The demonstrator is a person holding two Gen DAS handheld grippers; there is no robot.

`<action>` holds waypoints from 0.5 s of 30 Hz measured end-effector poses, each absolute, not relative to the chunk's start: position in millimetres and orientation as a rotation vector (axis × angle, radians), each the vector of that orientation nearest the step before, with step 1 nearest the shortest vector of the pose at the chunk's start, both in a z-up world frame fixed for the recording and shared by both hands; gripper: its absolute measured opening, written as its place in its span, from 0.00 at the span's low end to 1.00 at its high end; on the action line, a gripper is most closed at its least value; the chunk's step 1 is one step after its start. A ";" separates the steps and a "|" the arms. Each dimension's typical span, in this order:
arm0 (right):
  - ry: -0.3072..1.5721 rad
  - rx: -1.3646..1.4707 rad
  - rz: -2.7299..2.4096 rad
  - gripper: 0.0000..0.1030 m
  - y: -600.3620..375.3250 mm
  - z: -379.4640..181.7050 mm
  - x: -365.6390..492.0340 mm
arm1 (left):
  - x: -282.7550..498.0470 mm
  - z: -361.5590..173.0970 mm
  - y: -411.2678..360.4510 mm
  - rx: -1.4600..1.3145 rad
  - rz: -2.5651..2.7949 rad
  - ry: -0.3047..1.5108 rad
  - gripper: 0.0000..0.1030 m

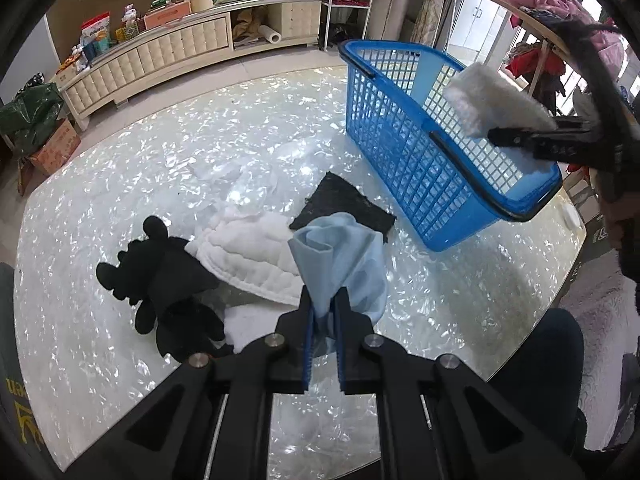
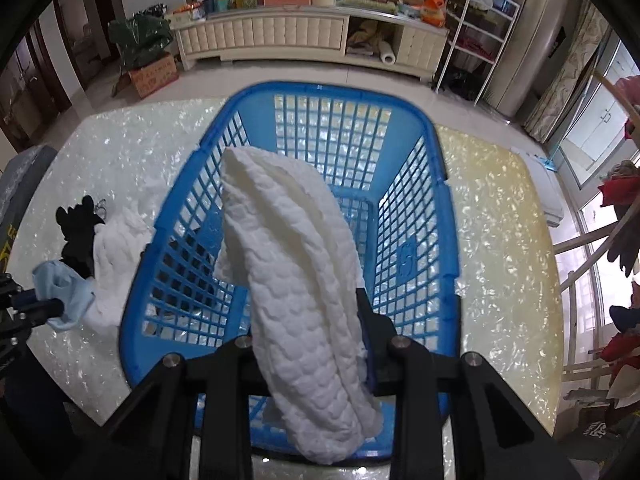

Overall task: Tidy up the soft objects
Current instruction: 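Carry the white towel over the blue basket and open the right tool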

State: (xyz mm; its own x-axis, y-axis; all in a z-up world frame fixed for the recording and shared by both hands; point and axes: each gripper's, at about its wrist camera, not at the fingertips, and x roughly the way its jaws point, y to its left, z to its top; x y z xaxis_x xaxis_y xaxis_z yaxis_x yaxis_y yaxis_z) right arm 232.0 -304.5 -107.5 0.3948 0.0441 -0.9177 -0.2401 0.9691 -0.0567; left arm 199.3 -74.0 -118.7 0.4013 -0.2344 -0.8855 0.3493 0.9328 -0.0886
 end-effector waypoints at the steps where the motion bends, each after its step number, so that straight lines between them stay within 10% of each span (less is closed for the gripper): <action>1: 1.165 -0.196 0.186 0.27 -302.9 -111.3 234.8 | 199.5 -116.9 -74.9 0.118 -0.371 1.094 0.07; 15: 1.284 -0.219 0.221 0.30 -303.4 -147.7 251.4 | 204.3 -93.1 -99.4 0.138 -0.424 1.036 0.07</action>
